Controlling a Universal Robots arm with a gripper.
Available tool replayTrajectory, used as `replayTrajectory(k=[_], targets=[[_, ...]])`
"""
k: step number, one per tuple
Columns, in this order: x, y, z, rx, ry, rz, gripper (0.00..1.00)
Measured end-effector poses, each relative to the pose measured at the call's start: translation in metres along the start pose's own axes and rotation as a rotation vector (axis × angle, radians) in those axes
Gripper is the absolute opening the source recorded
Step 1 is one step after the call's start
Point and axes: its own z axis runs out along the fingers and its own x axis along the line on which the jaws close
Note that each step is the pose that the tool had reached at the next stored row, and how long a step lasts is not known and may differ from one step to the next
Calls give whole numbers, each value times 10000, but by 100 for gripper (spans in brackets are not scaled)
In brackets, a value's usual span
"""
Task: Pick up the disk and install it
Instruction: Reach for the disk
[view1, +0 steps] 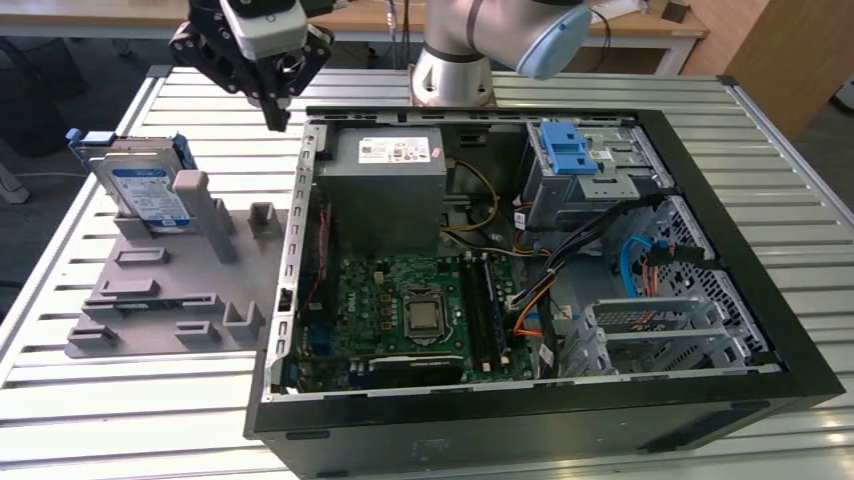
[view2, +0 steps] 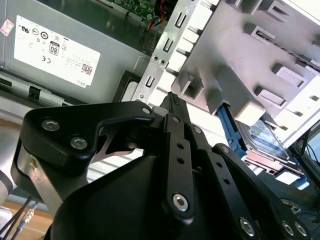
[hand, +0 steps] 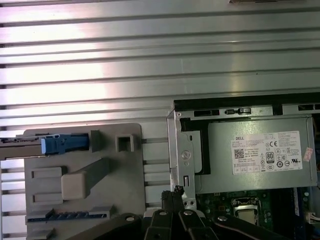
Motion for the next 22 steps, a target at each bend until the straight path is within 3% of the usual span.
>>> replayTrajectory(k=[4, 11, 17, 22], targets=[[20, 6, 5, -82, 115, 48, 11], [96, 3, 23, -81, 226, 61, 11], [191, 19, 34, -80, 265, 64, 11], [275, 92, 44, -82, 267, 66, 11]])
